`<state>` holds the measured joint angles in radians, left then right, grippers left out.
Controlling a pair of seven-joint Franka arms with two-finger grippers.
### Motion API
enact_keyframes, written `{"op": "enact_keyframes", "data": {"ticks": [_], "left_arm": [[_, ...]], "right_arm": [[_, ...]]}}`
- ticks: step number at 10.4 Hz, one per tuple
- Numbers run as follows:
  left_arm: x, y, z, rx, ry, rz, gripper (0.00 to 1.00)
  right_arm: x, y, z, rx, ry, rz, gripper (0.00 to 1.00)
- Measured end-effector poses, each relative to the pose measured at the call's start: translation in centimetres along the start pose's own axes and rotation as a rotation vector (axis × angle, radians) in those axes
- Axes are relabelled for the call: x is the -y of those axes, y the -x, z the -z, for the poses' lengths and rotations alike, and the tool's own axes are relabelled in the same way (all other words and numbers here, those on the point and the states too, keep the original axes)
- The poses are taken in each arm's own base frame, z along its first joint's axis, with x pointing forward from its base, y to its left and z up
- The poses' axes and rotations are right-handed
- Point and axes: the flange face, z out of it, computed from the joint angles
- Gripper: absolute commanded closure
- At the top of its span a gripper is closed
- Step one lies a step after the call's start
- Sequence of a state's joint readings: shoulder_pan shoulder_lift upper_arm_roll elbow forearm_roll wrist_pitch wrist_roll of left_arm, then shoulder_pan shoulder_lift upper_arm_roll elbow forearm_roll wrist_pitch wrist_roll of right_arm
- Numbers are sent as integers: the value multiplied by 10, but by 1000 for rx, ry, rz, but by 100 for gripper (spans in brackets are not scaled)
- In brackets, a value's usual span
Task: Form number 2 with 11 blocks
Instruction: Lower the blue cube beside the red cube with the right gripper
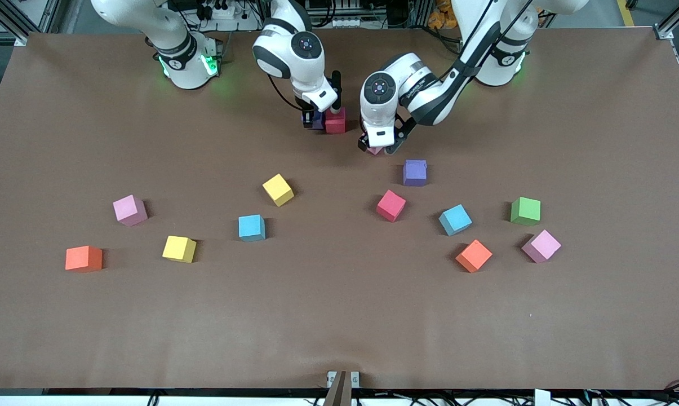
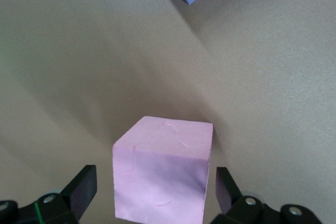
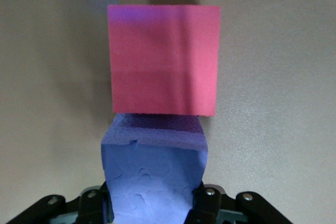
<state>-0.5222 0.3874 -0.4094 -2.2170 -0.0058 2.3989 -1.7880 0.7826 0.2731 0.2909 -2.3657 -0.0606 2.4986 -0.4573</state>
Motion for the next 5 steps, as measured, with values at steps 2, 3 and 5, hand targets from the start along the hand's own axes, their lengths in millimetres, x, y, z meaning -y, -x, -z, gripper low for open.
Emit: {"op": "enact_keyframes", "data": {"ticks": [2, 3, 5], "left_arm": [[2, -1, -6, 2, -1, 1, 22], [2, -1, -7, 3, -2, 1, 31], [1, -1, -8, 11, 0, 8, 46]], "right_arm": [[4, -3, -1, 2, 0, 3, 100], [5, -4, -2, 3, 0, 3, 100], [3, -3, -4, 7, 2, 3, 100]]}}
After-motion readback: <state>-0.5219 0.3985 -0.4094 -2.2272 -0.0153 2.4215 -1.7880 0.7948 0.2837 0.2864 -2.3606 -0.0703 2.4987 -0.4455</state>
